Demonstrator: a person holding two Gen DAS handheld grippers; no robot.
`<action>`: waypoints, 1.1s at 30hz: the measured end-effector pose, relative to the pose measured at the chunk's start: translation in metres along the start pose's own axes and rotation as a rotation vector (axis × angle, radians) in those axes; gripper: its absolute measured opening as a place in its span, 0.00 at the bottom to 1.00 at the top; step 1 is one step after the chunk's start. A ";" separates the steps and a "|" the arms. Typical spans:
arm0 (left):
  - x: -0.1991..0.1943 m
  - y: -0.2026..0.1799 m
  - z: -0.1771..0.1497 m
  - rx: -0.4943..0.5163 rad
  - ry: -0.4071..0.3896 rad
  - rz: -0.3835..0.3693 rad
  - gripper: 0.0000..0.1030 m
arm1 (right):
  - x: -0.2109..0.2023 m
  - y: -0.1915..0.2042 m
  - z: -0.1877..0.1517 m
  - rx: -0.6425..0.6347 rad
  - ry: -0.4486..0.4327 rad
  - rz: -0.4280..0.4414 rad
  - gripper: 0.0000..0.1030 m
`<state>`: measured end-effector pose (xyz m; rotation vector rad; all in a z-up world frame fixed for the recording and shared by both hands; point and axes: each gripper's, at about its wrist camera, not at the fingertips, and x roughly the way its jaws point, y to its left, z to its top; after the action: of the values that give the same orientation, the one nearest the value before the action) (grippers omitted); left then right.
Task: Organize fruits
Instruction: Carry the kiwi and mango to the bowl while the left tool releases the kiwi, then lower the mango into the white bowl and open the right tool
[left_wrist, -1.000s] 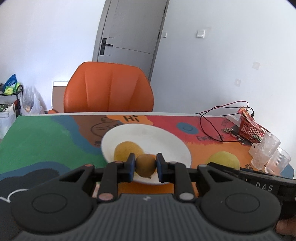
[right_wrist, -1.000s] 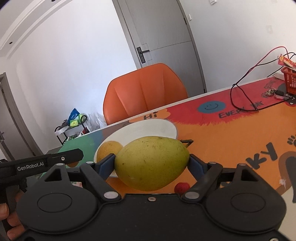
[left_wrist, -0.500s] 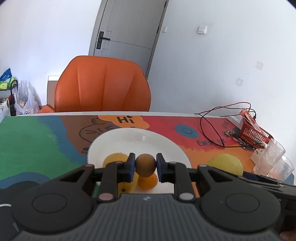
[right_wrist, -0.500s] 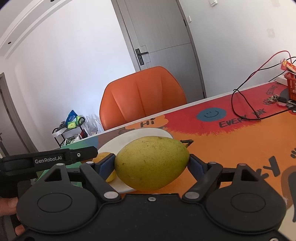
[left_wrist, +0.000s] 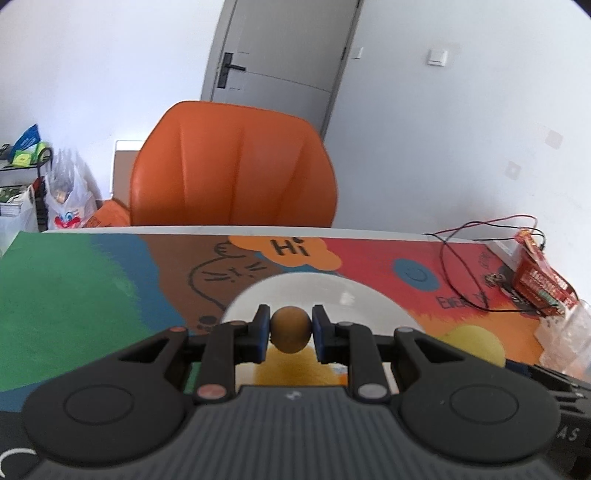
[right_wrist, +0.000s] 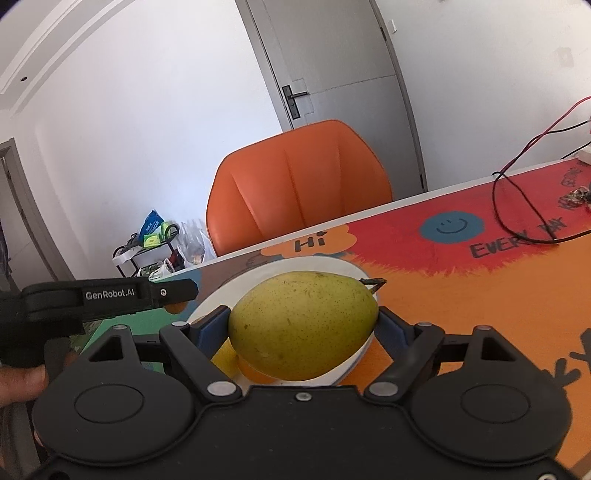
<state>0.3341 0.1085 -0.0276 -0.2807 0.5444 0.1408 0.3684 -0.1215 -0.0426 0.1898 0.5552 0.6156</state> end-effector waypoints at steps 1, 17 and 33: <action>0.002 0.003 0.000 -0.003 0.004 0.006 0.21 | 0.003 0.000 0.000 -0.001 0.003 -0.001 0.78; 0.030 0.016 -0.006 -0.014 0.058 0.072 0.24 | 0.020 0.010 0.000 -0.040 0.021 -0.006 0.78; -0.016 0.010 -0.013 0.006 0.004 0.037 0.51 | 0.010 0.005 0.000 -0.036 0.018 -0.040 0.83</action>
<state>0.3116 0.1129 -0.0320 -0.2654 0.5544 0.1744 0.3723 -0.1116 -0.0456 0.1391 0.5637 0.5888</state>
